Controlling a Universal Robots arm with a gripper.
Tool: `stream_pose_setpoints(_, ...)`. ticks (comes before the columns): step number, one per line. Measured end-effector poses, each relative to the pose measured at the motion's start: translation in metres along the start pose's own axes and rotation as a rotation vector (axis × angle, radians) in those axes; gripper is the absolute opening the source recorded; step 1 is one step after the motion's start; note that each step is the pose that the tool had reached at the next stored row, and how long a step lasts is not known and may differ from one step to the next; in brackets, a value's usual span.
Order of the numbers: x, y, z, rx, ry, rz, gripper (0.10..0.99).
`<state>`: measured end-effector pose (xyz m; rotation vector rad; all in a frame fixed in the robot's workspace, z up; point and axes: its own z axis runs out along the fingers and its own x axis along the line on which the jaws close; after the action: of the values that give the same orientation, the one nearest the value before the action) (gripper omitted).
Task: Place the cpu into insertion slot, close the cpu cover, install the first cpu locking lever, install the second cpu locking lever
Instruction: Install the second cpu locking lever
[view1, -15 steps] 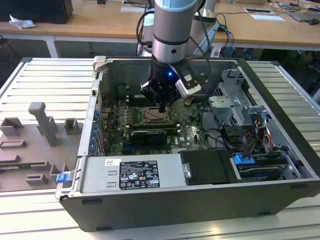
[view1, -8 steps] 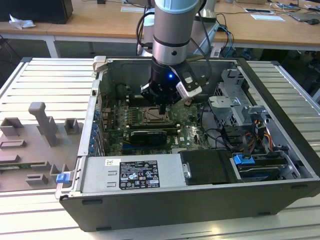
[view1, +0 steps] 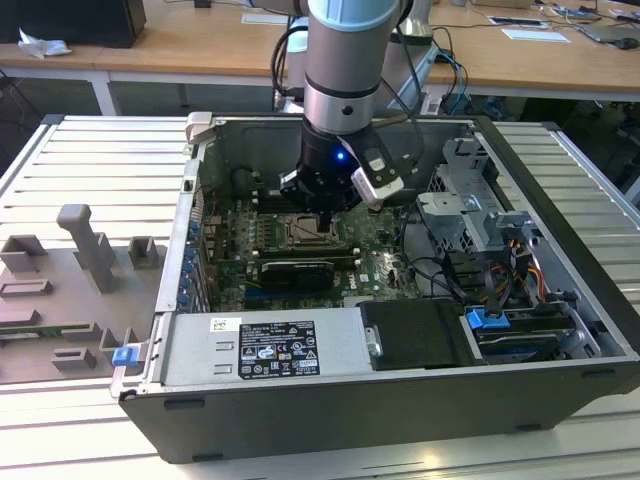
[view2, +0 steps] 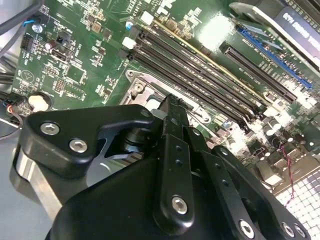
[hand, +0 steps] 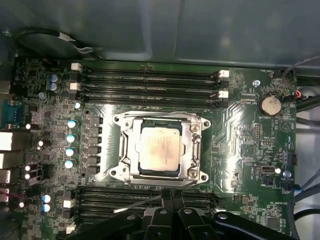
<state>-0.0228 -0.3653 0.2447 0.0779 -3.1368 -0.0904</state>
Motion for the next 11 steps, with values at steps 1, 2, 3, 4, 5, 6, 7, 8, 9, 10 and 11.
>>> stream_pose_setpoints(1,0.0013,-0.0003,0.0,-0.002,-0.0001,0.0,0.106)
stream_pose_setpoints(2,0.0035,-0.0008,0.0001,-0.004,-0.0002,0.0,0.106)
stream_pose_setpoints(3,0.005,-0.0013,0.0001,-0.005,-0.0003,0.0,0.106)
stream_pose_setpoints(4,0.0065,-0.0018,0.0001,-0.006,-0.0003,0.0,0.106)
stream_pose_setpoints(5,0.0088,-0.0023,0.0,-0.007,-0.0004,0.0,0.106)
stream_pose_setpoints(6,0.0104,-0.0027,0.0,-0.008,-0.0004,0.0,0.106)
stream_pose_setpoints(7,0.0126,-0.0037,0.0,-0.009,-0.0005,0.0,0.106)
stream_pose_setpoints(8,0.014,-0.0048,-0.0001,-0.01,-0.0005,0.0,0.106)
stream_pose_setpoints(9,0.0147,-0.0051,0.0,-0.011,-0.0006,0.0,0.106)
stream_pose_setpoints(10,0.0157,-0.0055,-0.0001,-0.011,-0.0006,0.0,0.106)
stream_pose_setpoints(11,0.0174,-0.0059,-0.0001,-0.012,-0.0007,0.0,0.106)
